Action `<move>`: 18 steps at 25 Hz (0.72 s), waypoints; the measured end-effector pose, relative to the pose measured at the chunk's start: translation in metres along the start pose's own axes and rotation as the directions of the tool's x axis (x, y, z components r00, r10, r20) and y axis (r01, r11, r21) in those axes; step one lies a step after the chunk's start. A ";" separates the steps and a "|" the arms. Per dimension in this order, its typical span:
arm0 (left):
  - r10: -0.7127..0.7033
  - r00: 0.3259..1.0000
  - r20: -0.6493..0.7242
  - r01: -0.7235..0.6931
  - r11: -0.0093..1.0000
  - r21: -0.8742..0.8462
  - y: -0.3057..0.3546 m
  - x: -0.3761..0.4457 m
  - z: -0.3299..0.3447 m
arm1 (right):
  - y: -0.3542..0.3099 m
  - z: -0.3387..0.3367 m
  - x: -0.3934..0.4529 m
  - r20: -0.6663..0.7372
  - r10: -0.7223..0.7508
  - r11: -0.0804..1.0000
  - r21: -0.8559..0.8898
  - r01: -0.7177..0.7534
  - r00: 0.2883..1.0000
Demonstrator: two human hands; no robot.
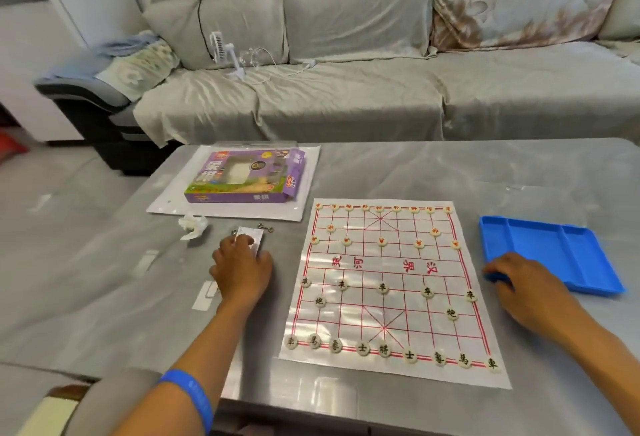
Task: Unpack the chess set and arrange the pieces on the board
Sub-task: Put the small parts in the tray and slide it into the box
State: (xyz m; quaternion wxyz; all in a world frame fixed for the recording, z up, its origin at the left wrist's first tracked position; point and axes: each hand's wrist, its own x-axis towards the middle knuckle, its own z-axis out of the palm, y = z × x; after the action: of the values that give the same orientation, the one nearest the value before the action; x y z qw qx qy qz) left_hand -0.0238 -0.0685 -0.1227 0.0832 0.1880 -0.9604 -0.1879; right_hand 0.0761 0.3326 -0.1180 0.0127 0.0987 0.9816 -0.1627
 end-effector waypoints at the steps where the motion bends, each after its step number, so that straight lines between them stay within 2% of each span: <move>1: -0.030 0.999 0.015 0.030 0.999 0.015 -0.005 0.004 0.001 | 0.001 0.002 0.000 0.003 0.002 1.000 0.001 -0.002 1.000; 3: -0.060 0.998 0.009 0.061 0.998 -0.026 -0.009 0.011 0.007 | 0.004 0.003 0.000 0.006 0.003 1.000 -0.001 -0.003 1.000; 5: -0.081 0.997 0.004 0.081 0.980 -0.181 -0.010 0.019 0.010 | 0.006 0.001 0.000 0.018 -0.003 1.000 -0.013 0.003 1.000; 8: -0.156 0.988 0.009 0.144 0.888 -0.437 -0.007 0.019 0.005 | 0.006 -0.001 0.000 0.037 0.001 1.000 -0.011 -0.001 0.999; 10: -0.175 0.984 -0.040 0.120 0.809 -0.575 0.006 0.007 -0.004 | 0.007 -0.003 -0.001 0.041 -0.006 1.000 0.005 0.006 0.999; 13: -0.036 0.998 -0.055 -0.014 0.695 -0.719 0.052 -0.028 -0.022 | 0.008 -0.007 -0.002 0.041 0.038 0.999 -0.015 -0.038 0.998; 15: 0.146 0.988 0.052 -0.048 0.605 -0.795 0.098 -0.062 -0.026 | 0.009 -0.012 -0.003 -0.083 0.083 0.994 -0.058 -0.088 0.993; 16: 0.235 0.963 0.130 -0.025 0.560 -0.828 0.123 -0.081 -0.024 | 0.008 -0.016 -0.003 -0.161 0.106 0.994 0.031 -0.103 0.981; 17: 0.310 0.927 0.211 0.016 0.529 -0.849 0.148 -0.100 -0.019 | 0.008 -0.021 -0.003 -0.206 0.149 0.965 0.244 -0.097 0.967; 18: 0.367 0.886 0.284 0.058 0.519 -0.853 0.174 -0.119 -0.010 | 0.008 -0.029 -0.004 -0.184 0.205 0.854 0.513 -0.084 0.961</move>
State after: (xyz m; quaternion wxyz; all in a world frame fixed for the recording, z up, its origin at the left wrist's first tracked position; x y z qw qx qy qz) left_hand 0.0303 0.1241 -0.0557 -0.0343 -0.0111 -0.7549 -0.6549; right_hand 0.0820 0.3481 -0.0929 -0.1157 0.1909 0.8902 -0.3972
